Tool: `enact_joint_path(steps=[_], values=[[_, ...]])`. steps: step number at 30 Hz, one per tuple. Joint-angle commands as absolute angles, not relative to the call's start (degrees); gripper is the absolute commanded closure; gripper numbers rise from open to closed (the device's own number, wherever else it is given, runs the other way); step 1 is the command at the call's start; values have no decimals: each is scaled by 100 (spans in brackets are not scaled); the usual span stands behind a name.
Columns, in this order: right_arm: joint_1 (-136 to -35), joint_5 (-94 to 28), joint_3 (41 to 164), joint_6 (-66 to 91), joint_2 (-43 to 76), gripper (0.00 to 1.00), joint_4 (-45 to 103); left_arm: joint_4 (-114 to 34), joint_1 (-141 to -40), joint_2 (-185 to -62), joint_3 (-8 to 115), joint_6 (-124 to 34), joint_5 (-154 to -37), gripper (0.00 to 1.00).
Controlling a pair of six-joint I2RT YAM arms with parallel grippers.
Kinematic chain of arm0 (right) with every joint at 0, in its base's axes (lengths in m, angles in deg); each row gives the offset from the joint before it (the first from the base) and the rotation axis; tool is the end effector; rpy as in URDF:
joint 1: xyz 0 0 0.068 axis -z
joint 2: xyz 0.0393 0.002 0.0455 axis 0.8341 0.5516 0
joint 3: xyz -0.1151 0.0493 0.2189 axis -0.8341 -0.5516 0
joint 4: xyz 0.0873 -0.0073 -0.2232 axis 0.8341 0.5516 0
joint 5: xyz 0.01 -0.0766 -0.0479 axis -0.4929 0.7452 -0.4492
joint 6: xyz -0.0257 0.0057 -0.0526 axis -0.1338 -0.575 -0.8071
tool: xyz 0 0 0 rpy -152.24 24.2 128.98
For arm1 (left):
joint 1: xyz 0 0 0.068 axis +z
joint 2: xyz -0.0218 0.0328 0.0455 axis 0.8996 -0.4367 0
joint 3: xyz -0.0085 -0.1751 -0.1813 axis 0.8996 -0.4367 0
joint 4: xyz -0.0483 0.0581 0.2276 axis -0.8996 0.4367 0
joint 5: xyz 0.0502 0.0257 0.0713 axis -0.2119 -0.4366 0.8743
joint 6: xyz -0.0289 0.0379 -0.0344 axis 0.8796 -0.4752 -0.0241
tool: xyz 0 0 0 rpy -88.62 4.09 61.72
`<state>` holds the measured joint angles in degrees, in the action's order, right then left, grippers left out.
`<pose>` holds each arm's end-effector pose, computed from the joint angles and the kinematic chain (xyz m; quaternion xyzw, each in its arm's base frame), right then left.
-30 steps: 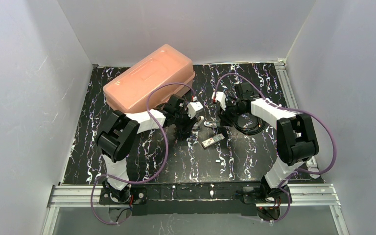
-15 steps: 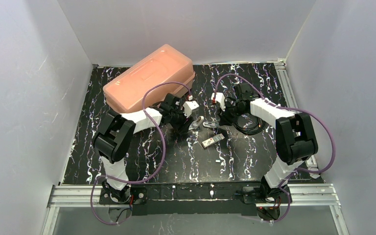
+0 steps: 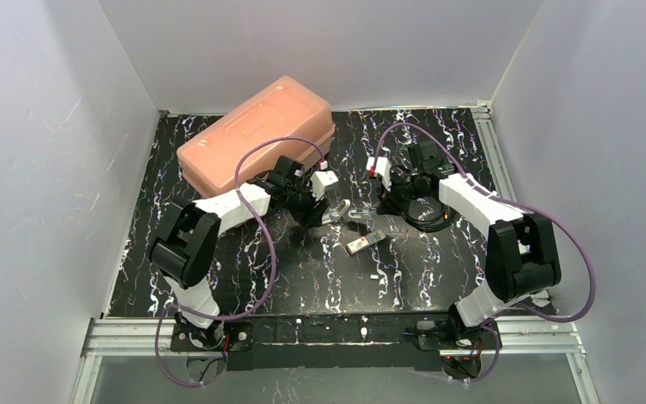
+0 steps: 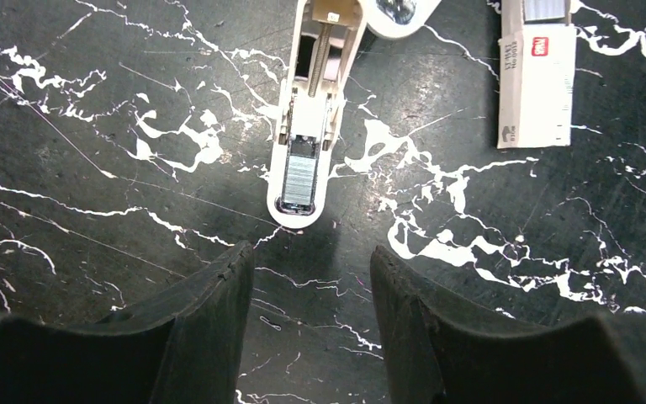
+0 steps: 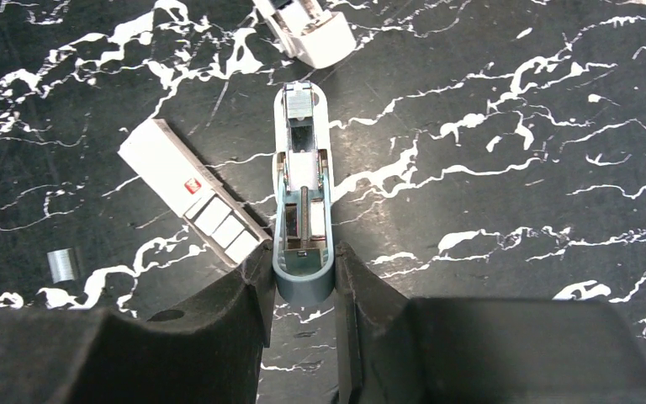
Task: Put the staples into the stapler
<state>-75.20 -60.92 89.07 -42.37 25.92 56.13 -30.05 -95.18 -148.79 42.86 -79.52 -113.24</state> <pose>0.2815 0.1212 0.2133 -0.5744 0.7132 0.2128 0.3409 0.2910 -0.1972 0.1778 0.4831 0.7708 -0.2357 0.3418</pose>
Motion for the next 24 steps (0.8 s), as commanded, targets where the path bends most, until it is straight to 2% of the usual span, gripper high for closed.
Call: enact_joint_path(steps=[1,13,24], values=[[-7679,-6358,8761,-4215,2235,99,5879,-2738,-9442,-14393,4317,-8112,-11718,49],[-9038,-6223,8256,-3688,1558,99,5570,-2137,-9303,-13903,4271,-8815,-12524,48],[-9712,-5842,7707,-3108,1869,99,4425,-3032,-9304,-12796,2744,-9010,-13323,57]])
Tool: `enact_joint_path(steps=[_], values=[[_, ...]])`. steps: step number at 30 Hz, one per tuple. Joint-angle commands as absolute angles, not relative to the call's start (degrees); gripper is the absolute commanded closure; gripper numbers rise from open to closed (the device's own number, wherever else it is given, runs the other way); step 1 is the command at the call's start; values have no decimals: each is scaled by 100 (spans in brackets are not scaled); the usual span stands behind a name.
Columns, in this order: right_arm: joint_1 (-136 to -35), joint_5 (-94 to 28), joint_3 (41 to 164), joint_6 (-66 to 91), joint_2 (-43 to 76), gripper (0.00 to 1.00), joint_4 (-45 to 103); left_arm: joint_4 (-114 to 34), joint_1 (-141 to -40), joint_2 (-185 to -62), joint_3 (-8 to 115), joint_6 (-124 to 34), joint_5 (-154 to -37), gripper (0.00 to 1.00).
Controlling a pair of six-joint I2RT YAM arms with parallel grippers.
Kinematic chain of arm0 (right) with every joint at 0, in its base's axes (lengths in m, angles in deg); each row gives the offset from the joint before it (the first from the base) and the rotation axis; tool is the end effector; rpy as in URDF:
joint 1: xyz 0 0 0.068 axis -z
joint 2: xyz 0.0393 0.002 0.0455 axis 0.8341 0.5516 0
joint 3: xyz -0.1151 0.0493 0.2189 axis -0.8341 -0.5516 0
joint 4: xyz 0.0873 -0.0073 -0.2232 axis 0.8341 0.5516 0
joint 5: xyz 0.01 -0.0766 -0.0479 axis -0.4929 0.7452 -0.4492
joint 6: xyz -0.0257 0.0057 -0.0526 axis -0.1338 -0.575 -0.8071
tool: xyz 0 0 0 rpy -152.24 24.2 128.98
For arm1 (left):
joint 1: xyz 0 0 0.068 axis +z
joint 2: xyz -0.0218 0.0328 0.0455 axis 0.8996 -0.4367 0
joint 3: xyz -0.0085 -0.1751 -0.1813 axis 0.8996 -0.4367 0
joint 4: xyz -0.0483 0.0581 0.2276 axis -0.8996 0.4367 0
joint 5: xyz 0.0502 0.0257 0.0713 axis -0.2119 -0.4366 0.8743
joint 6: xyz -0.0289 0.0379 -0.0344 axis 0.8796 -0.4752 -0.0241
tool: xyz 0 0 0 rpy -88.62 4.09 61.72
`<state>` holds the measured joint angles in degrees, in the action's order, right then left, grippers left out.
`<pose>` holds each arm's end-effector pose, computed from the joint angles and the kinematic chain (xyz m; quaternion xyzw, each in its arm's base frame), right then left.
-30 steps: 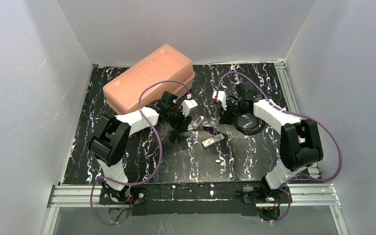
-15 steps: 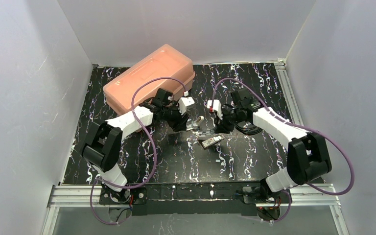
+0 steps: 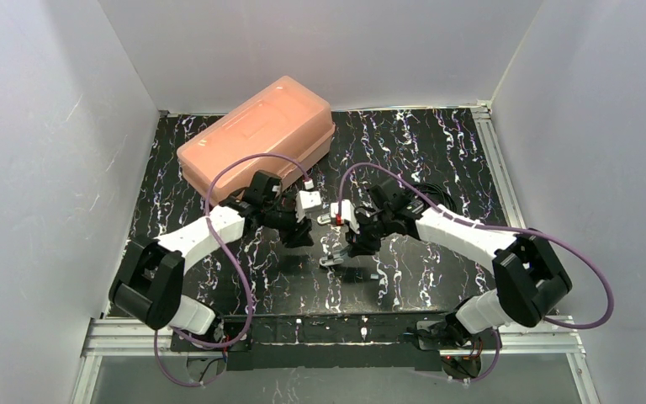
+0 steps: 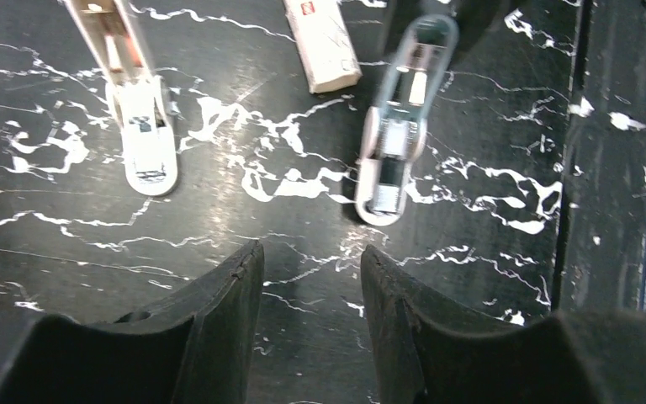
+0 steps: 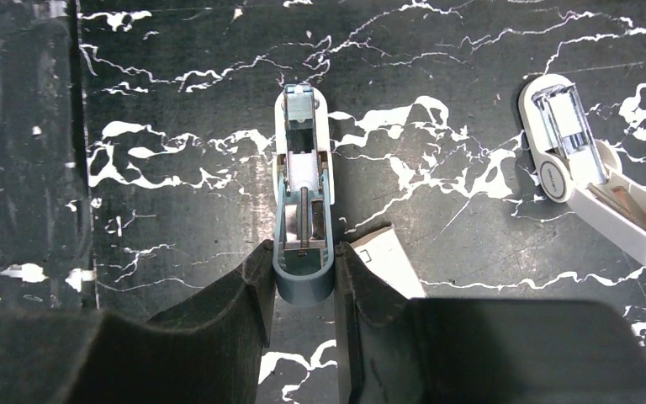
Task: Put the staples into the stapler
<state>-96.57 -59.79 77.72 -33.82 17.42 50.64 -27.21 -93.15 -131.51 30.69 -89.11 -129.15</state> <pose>0.1921 0.1928 0.2023 -0.6509 0.6393 0.2826 0.2963 0.2345 -0.1628 0.2069 0.5578 0.6706 -0.3204 0.3695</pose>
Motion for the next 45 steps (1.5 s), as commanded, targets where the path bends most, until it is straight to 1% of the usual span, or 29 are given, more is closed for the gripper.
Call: enact_joint_path(steps=[1,5,6,8,12,13,18,24,28,32,35,37,40,45], values=[[-9725,-5817,7684,-3081,1888,99,4356,-3094,-9305,-12753,2670,-8986,-13298,57],[-9795,-5731,7605,-3095,1938,99,4274,-3400,-9303,-12649,2418,-8818,-13286,57],[-9792,-5722,7588,-3120,1932,97,4287,-3472,-9305,-12637,2363,-8776,-13287,57],[-9792,-5697,7560,-3177,1930,92,4328,-3569,-9304,-12645,2279,-8754,-13301,56],[-9792,-5657,7520,-3249,1923,77,4412,-3626,-9307,-12661,2235,-8795,-13277,55],[-9793,-5645,7521,-3252,1922,75,4433,-3626,-9310,-12663,2235,-8805,-13291,55],[-9792,-5590,7524,-3274,1964,68,4468,-3716,-9322,-12716,2235,-8801,-13316,55],[-9792,-5546,7578,-3283,1949,57,4566,-3775,-9439,-12778,2183,-8816,-13266,54],[-9792,-5519,7596,-3301,1941,46,4648,-3891,-9469,-12837,2148,-8785,-13250,54],[-9794,-5483,7632,-3340,1880,41,4796,-3967,-9478,-12827,2109,-8789,-13250,54],[-9792,-5364,7597,-3409,1734,33,4940,-3988,-9478,-12844,2103,-8800,-13261,54],[-9795,-5249,7569,-3438,1601,29,5067,-3958,-9479,-12871,2134,-8812,-13274,54],[-9788,-5080,7510,-3476,1374,27,5311,-3938,-9478,-12887,2171,-8850,-13251,53],[-9766,-4954,7393,-3523,1127,27,5582,-3930,-9483,-12979,2199,-8831,-13397,53]])
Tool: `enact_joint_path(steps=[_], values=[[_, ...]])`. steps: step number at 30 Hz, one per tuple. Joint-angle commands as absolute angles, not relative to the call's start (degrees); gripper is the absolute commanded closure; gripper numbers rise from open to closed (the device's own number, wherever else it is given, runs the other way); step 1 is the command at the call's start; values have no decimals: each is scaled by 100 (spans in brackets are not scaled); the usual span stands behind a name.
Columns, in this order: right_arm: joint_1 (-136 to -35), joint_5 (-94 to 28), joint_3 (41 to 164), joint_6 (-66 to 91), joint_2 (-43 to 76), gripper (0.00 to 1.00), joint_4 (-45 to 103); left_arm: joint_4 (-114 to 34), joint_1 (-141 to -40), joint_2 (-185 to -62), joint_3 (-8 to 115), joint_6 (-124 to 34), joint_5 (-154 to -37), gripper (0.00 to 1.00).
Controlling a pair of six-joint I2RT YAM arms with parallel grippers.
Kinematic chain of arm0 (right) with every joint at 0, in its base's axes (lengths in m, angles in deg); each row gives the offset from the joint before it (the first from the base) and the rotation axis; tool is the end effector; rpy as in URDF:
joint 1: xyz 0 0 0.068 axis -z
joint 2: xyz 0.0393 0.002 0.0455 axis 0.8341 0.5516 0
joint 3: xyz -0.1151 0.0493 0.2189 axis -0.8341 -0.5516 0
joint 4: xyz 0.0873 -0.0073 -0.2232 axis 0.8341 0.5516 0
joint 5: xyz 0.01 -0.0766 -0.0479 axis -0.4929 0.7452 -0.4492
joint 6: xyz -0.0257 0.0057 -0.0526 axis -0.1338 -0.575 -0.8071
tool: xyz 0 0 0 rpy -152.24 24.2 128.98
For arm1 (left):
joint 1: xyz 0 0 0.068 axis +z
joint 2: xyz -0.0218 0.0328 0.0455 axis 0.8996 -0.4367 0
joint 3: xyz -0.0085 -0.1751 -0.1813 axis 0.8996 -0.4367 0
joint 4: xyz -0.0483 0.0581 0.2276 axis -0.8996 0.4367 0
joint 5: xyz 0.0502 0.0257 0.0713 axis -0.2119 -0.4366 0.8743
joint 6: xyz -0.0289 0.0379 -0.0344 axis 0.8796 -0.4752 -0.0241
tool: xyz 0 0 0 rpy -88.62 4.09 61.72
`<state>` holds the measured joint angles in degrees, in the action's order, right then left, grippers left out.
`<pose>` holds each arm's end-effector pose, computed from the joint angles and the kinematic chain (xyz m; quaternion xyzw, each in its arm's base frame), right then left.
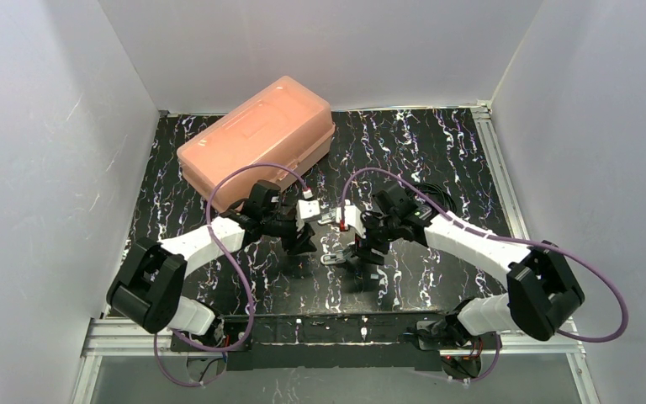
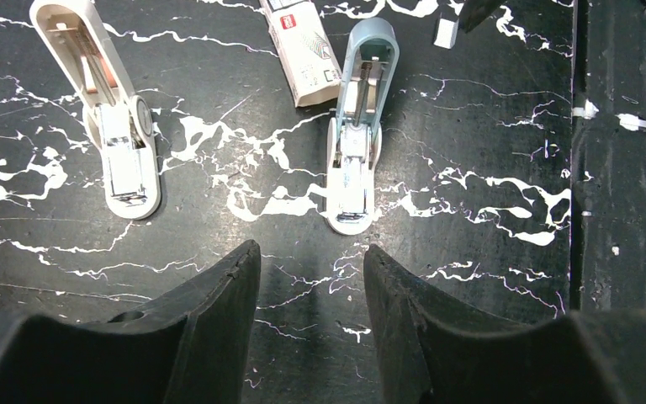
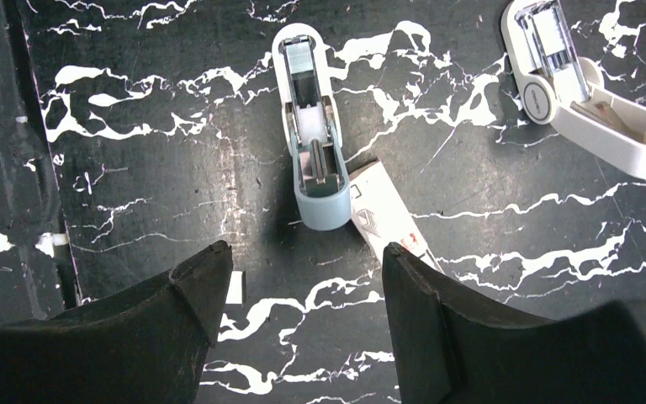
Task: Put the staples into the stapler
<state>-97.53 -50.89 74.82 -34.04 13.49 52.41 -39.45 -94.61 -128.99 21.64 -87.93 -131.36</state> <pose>0.1817 0.1822 0.1998 -0.6521 0.6646 0.2137 0.2956 0.2174 -0.1625 0.1896 0.5670 0.6351 -0.3376 0.4014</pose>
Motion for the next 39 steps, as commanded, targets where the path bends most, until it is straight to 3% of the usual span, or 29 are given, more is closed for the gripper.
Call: enact_joint_path(steps=[1,13,27,39], values=[[-9767,-4951,7388,-3549,1104,27,5639,-3938,-9497,-13002,2189,-8793,-13429,53],[-9732,-4908,7336,-3536,978,28,5767,-4109,-9633,-13108,2026,-8671,-13432,53],[-9739,-5130,8326,-3742,2195,25,5608,-4178,-9638,-12972,1926,-8526,-13303,53],[-9801,-5570,8434,-3700,2529,41,5518,-4344,-9420,-12899,1839,-8269,-13378,53]])
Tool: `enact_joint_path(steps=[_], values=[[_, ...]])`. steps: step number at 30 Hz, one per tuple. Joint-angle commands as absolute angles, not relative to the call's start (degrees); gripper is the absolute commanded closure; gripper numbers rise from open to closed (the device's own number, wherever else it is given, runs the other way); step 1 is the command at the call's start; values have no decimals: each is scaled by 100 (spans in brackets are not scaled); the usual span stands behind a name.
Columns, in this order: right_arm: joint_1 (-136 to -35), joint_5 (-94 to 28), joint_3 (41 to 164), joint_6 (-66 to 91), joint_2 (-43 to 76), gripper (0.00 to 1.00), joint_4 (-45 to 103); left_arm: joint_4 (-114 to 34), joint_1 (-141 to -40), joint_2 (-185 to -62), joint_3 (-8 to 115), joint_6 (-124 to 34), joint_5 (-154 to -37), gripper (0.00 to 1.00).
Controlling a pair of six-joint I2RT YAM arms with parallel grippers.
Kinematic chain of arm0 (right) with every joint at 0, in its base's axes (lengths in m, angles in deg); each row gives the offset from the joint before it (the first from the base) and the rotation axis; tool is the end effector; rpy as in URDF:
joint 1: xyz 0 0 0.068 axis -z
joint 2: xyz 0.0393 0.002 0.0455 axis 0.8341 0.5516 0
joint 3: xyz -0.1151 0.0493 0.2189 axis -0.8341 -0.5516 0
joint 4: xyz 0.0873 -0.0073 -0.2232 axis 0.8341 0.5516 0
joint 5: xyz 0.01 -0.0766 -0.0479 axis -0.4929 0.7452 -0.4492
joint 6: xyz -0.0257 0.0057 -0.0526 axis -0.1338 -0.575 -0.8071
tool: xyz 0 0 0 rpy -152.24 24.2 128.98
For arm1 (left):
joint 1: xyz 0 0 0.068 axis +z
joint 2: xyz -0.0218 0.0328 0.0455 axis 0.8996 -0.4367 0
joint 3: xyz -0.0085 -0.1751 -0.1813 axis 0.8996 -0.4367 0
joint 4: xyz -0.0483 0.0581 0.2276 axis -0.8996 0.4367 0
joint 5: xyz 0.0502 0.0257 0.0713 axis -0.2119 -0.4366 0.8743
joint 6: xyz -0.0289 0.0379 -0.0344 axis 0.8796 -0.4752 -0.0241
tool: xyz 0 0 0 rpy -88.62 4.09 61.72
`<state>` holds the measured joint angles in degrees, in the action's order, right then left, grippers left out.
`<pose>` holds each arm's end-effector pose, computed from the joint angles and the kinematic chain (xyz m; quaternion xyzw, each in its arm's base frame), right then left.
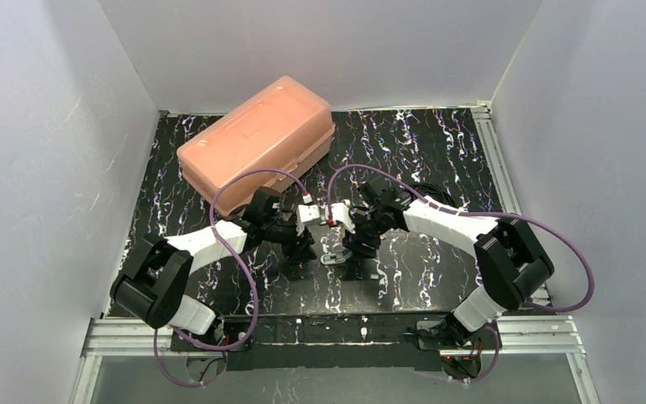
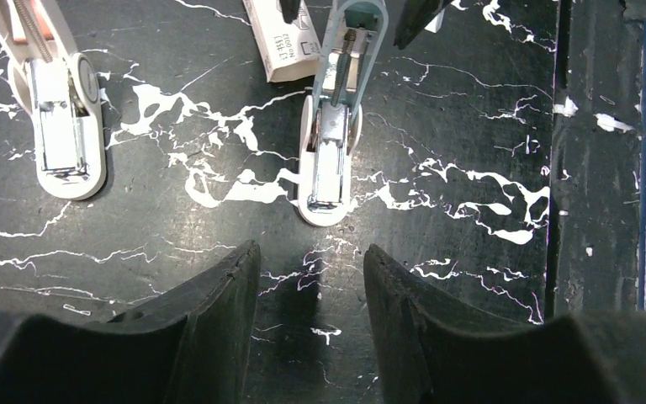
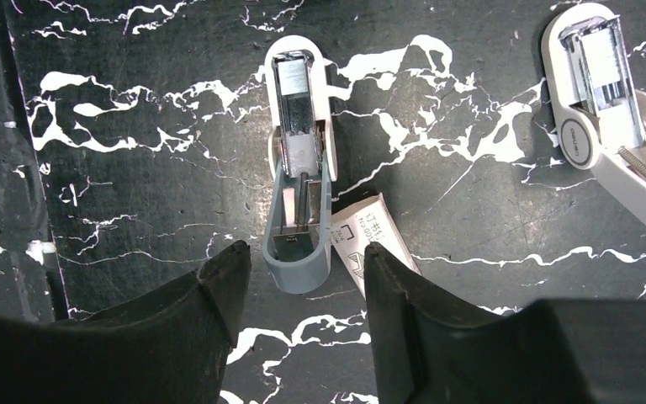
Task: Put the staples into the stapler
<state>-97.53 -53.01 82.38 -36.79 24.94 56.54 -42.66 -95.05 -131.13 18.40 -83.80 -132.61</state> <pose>0.2033 0.2028 0.1826 -0.6696 0.6666 0.2290 0.2342 0.2123 -0.1626 0.1693 0.5461 0.6573 -0.3649 0.3696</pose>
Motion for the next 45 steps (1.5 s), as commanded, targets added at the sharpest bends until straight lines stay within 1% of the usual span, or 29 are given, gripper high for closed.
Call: enact_joint_path(steps=[1,5,9,17,19,23,26,29,31,35,39,42,45], values=[[-9808,-5583,8425,-3693,2528,41,5488,-4350,-9411,-12907,1839,-8254,-13385,53],[-9834,-5628,8416,-3654,2560,43,5410,-4419,-9369,-12895,1815,-8171,-13400,53],[-9862,-5668,8424,-3632,2627,47,5378,-4484,-9330,-12871,1787,-8128,-13423,53],[-9874,-5686,8431,-3635,2690,61,5408,-4530,-9280,-12857,1785,-8078,-13450,53],[-9875,-5677,8458,-3643,2667,68,5458,-4539,-9263,-12859,1785,-8066,-13453,53],[-9875,-5579,8563,-3637,2475,87,5540,-4561,-9213,-12829,1809,-8014,-13476,53],[-9871,-5403,8651,-3627,2206,98,5575,-4557,-9152,-12796,1859,-7958,-13473,53],[-9877,-5068,8791,-3696,1872,99,5720,-4551,-9085,-12728,1914,-7874,-13473,53],[-9871,-4658,8890,-3839,1621,99,5895,-4494,-9030,-12668,1984,-7845,-13465,53],[-9876,-3467,9093,-4216,1100,99,6302,-4043,-8942,-12584,2220,-7900,-13406,54],[-9874,-2165,9376,-4727,784,99,6815,-4028,-8860,-12509,2306,-7738,-13421,54],[-9893,-912,9342,-5221,737,99,6881,-4010,-8794,-12543,2412,-7550,-13415,54],[-10016,678,8917,-5883,797,99,6347,-3953,-8717,-12605,2551,-7355,-13379,54]])
